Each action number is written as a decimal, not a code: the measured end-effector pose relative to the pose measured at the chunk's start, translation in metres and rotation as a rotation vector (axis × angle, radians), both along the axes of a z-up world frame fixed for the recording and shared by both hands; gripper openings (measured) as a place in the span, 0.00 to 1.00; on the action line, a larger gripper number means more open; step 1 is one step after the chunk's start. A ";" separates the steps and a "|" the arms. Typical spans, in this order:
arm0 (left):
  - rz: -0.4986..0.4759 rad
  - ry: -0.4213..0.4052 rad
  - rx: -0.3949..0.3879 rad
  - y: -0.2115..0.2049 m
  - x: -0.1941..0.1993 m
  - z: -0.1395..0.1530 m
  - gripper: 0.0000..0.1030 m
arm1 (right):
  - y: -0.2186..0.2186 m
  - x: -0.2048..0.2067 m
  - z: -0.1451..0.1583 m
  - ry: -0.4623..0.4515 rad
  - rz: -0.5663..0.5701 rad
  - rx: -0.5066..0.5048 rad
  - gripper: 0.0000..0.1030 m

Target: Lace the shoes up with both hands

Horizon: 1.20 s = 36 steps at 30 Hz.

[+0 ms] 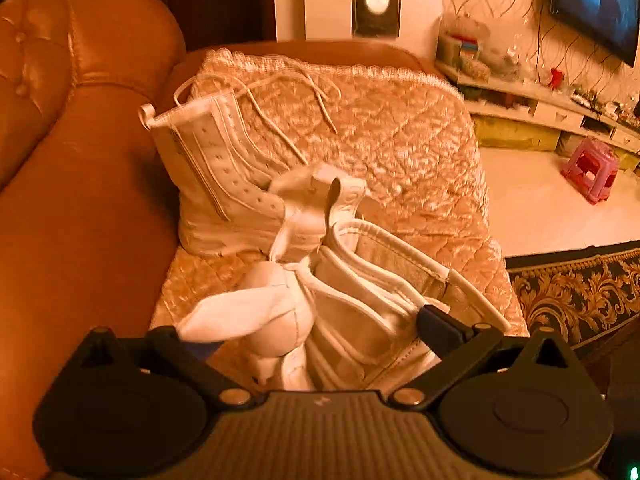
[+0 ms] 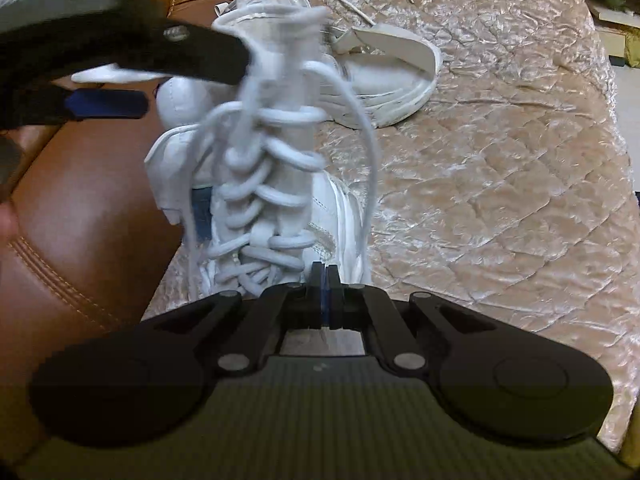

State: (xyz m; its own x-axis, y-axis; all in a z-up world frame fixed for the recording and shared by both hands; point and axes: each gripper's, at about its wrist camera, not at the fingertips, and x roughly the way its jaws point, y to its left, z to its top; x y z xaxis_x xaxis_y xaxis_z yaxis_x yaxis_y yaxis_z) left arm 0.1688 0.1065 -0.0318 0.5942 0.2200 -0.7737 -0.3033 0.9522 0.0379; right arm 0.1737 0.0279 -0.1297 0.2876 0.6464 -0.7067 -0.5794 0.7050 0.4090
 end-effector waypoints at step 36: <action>0.232 -0.059 0.039 0.007 -0.072 0.031 1.00 | -0.019 -0.009 0.002 -0.087 -0.109 -0.114 0.73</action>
